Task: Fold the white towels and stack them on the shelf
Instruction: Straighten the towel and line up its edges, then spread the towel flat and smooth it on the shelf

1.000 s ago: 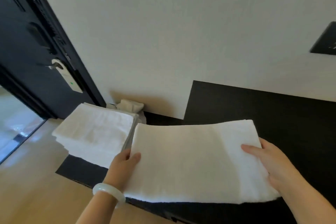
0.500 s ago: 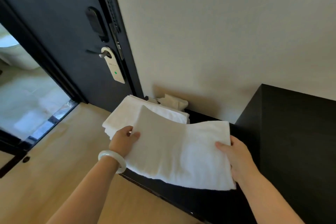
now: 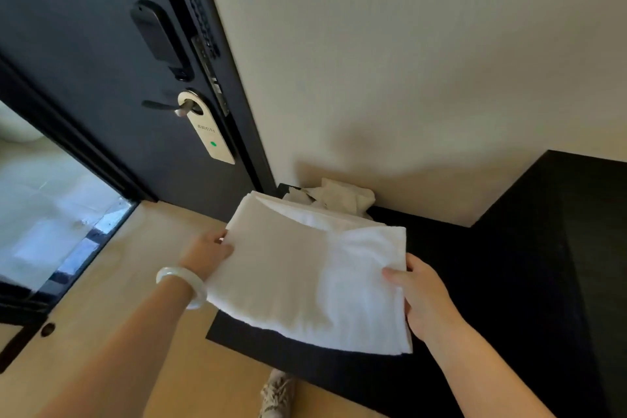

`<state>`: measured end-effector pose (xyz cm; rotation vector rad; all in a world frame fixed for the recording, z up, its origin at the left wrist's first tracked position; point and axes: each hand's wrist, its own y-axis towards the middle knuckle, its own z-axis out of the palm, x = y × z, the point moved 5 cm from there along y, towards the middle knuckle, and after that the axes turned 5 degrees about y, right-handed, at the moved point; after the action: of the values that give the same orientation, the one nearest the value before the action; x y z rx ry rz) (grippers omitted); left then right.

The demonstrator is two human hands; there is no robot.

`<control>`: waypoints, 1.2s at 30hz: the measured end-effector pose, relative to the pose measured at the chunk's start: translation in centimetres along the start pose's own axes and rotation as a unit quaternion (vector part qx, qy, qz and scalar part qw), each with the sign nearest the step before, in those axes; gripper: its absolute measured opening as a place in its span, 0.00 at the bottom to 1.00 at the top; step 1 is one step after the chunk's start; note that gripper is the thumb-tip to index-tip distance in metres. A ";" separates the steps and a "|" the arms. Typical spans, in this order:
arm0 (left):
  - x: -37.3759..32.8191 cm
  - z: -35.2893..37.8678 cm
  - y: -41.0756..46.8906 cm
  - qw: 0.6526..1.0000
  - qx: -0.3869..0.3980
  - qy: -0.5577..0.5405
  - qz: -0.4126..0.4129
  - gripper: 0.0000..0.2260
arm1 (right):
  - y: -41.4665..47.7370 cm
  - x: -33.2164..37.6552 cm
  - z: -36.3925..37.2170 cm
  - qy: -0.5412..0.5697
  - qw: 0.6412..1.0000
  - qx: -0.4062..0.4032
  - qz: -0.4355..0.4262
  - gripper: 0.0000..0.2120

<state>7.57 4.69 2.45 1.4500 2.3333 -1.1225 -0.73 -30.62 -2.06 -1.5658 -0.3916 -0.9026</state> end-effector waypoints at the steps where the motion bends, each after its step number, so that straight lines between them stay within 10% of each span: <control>1: -0.2 -0.7 1.7 1.000 0.008 -0.007 0.010 0.10 | 0.6 0.1 0.8 0.008 1.000 -0.013 -0.001 0.19; 11: 2.8 0.7 11.9 0.989 0.143 0.024 0.015 0.14 | 9.3 -5.8 2.2 0.057 0.988 -0.134 0.045 0.13; 20: 4.8 -0.1 13.5 0.981 0.166 -0.104 -0.001 0.09 | 8.8 -5.1 1.0 -0.046 0.965 -0.256 -0.044 0.13; 36: 5.2 1.4 15.4 0.990 0.126 0.020 0.055 0.12 | 7.9 -5.4 2.0 -0.071 0.940 -0.322 -0.084 0.18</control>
<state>17.29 11.11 -8.92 1.6757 2.1671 -1.4113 1.98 -29.16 -11.32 -2.2338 -0.3506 -1.1220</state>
